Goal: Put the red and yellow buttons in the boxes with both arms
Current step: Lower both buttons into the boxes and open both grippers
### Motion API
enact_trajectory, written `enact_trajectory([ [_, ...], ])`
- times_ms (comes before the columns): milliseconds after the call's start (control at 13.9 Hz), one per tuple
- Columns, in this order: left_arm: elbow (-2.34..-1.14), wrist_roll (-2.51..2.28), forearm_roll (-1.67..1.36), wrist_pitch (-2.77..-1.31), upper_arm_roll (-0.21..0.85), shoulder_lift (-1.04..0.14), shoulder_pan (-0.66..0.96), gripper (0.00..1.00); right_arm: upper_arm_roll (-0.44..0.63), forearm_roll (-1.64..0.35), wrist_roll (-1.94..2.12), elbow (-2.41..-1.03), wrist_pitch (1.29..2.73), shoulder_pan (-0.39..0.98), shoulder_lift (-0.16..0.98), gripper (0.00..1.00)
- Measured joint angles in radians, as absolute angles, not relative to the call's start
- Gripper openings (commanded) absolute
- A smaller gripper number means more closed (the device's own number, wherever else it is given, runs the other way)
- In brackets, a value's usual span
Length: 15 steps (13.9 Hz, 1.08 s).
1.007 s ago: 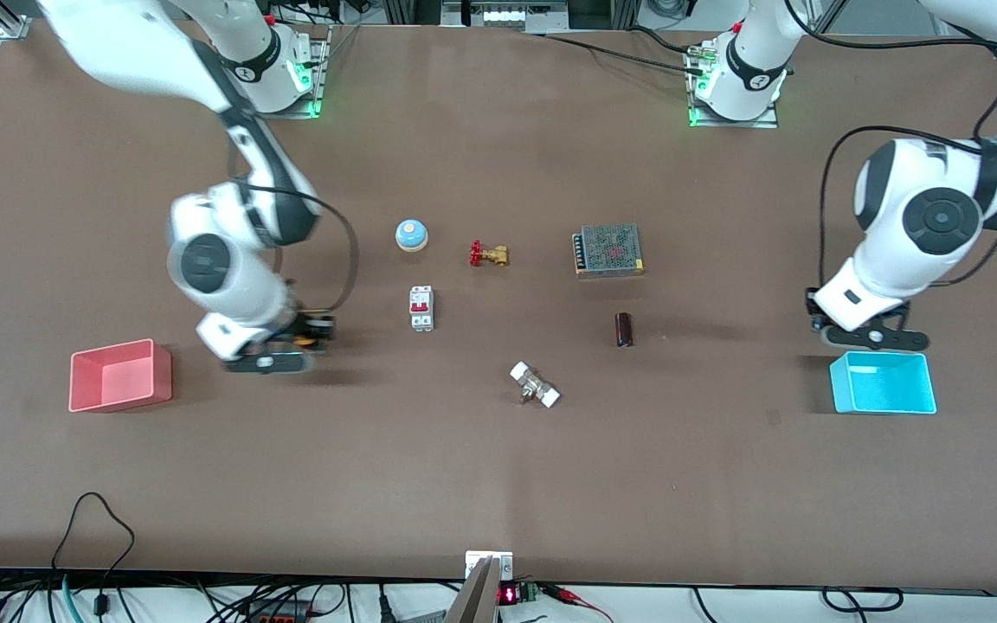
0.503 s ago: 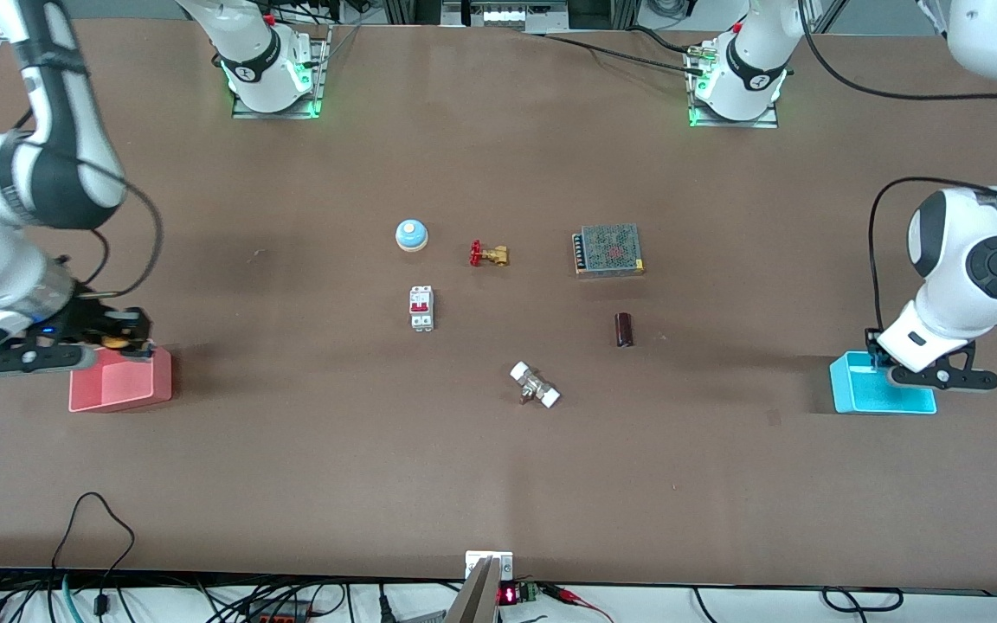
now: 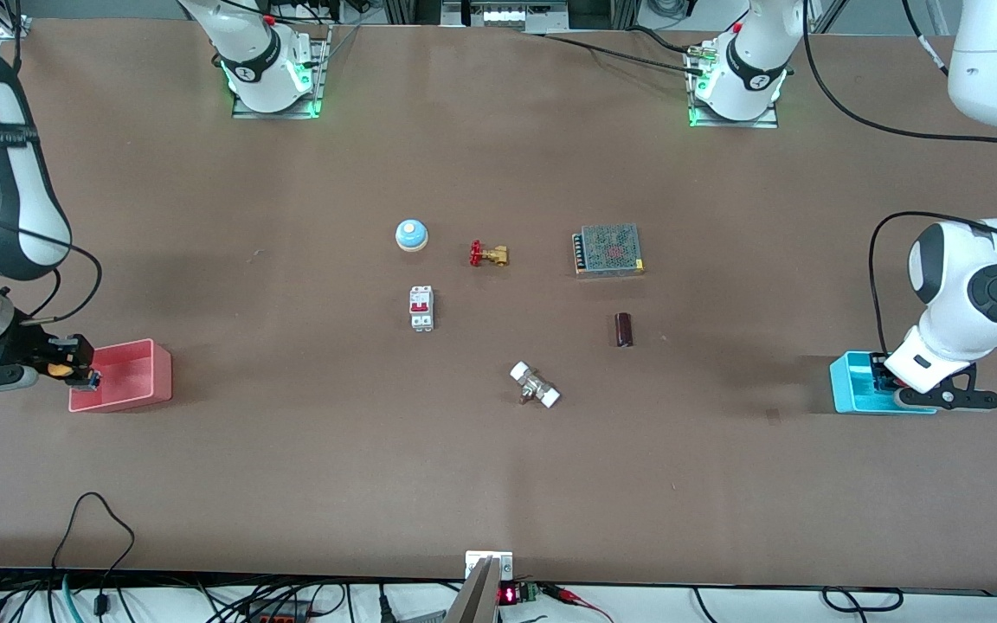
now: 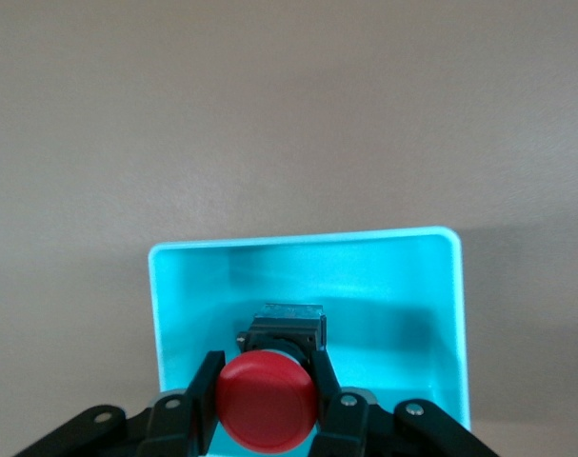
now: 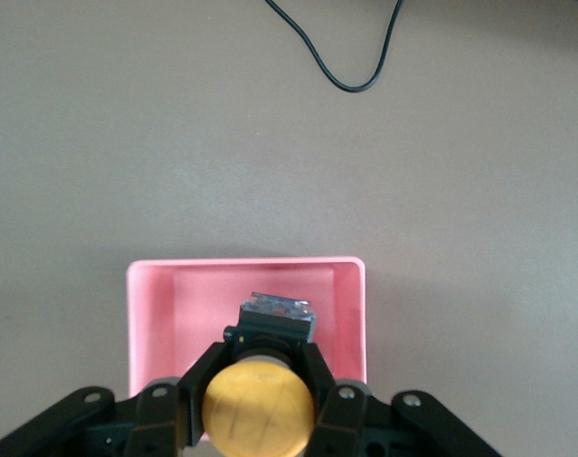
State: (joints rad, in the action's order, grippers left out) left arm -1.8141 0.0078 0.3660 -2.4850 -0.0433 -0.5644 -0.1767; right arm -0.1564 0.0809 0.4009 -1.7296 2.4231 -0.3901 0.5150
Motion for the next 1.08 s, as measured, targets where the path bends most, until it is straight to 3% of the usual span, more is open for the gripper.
enact_trajectory([
  [359, -1.813, 0.007, 0.338, -2.49, -0.038, -0.591, -0.181, 0.4, -0.16, 0.047, 0.401, -1.727, 2.479, -0.39, 0.574, 0.29],
  [575, -1.812, 0.007, 0.328, -2.49, -0.037, -0.592, -0.181, 0.47, -0.162, 0.038, 0.402, -1.727, 2.486, -0.39, 0.604, 0.29],
  [647, -1.812, 0.007, 0.325, -2.49, -0.037, -0.593, -0.181, 0.61, -0.164, 0.038, 0.402, -1.727, 2.487, -0.39, 0.612, 0.29],
  [719, -1.812, 0.007, 0.323, -2.49, -0.037, -0.594, -0.181, 0.88, -0.167, 0.038, 0.407, -1.727, 2.487, -0.39, 0.62, 0.29],
  [791, -1.811, 0.007, 0.321, -2.49, -0.037, -0.595, -0.182, 1.0, -0.168, 0.038, 0.417, -1.727, 2.487, -0.39, 0.626, 0.29],
  [1078, -1.807, 0.007, 0.299, -2.49, -0.037, -0.596, -0.184, 1.0, -0.168, 0.038, 0.444, -1.729, 2.486, -0.39, 0.644, 0.29],
])
